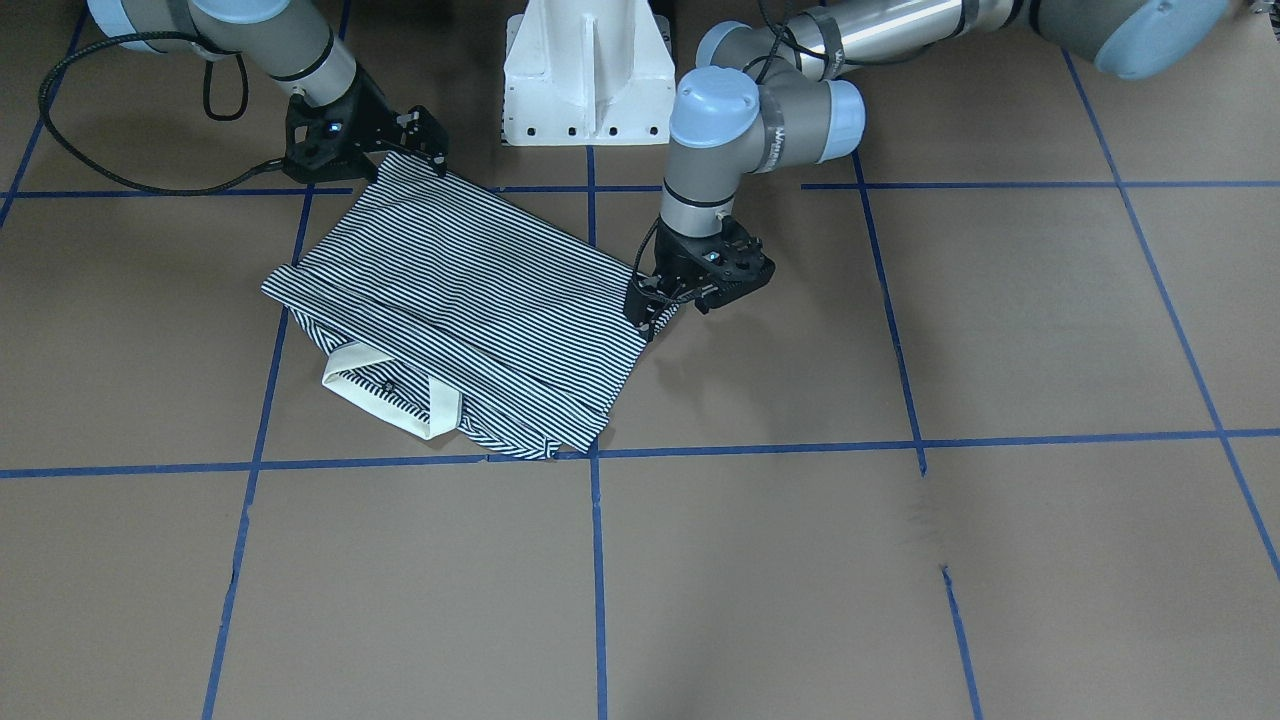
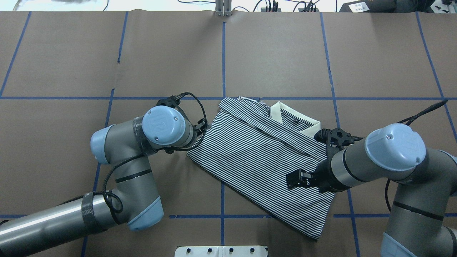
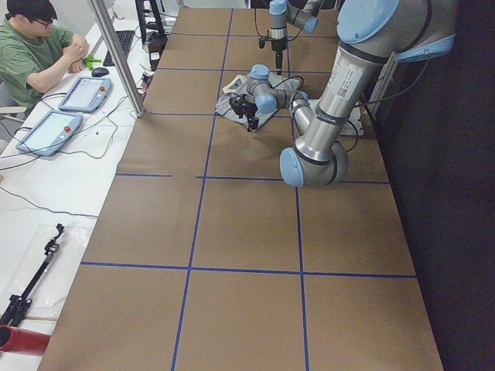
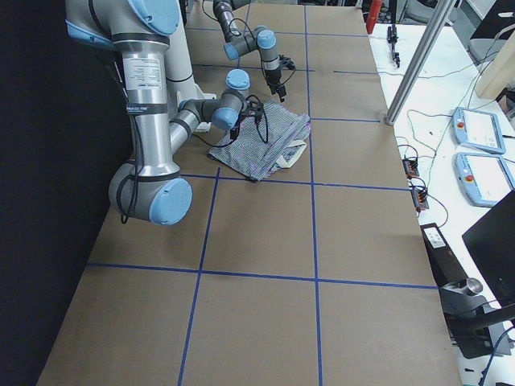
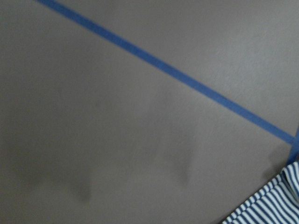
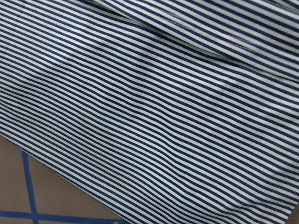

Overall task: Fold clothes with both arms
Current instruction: 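Bring the left gripper to the shirt while the right gripper holds its edge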

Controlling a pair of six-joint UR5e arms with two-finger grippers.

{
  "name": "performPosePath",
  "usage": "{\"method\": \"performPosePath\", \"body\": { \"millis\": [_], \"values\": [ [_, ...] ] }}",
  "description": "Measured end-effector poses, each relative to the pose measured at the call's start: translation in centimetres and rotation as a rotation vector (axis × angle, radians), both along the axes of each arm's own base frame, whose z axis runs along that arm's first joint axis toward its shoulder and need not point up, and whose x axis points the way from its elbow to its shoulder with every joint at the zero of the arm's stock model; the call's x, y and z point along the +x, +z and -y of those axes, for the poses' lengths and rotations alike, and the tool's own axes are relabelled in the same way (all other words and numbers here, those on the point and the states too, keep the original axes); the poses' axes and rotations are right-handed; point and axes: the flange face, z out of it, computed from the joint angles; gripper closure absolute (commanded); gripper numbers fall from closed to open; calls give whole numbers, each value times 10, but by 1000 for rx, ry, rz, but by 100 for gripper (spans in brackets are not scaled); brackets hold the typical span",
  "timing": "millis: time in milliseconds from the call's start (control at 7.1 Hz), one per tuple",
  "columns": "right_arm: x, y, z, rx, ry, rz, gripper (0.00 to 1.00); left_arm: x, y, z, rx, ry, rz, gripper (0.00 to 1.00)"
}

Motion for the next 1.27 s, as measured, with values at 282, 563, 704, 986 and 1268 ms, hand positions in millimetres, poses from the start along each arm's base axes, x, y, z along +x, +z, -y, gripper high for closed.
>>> {"method": "performPosePath", "body": {
  "millis": [282, 563, 704, 986, 1268],
  "values": [
    [3, -4, 6, 4, 14, 6, 0, 6, 2, -10, -20, -2, 20, 7],
    [4, -4, 8, 4, 18, 6, 0, 8, 2, -12, -26, -2, 27, 26],
    [4, -4, 8, 4, 18, 6, 0, 10, 2, -15, -31, 0, 28, 43],
    [4, -4, 8, 3, 17, 7, 0, 16, 1, -24, -38, 8, 26, 100],
    [5, -4, 9, 3, 18, 8, 0, 17, -3, -28, -40, 12, 18, 100]
  ]
}}
